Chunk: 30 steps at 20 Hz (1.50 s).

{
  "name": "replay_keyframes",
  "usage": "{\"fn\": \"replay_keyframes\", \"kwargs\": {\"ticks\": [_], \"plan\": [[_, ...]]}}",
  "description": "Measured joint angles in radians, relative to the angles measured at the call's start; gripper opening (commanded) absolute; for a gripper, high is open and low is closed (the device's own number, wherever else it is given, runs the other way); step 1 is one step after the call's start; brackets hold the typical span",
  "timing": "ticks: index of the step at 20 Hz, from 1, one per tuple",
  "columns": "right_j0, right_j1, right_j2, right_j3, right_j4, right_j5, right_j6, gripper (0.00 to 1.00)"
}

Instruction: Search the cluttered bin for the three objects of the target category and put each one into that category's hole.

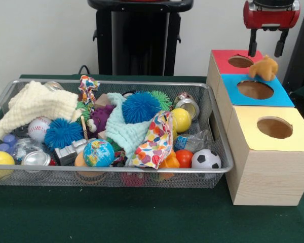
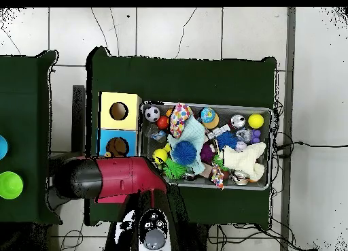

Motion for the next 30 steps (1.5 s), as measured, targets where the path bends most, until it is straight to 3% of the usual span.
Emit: {"fn": "replay_keyframes", "kwargs": {"ticks": [23,30], "plan": [[0.001,0.010,0.000,-0.003,0.003,0.000,0.000,1.00],[0.023,0.061,-0.003,-0.069,0.001,0.023,0.000,1.00]]}}
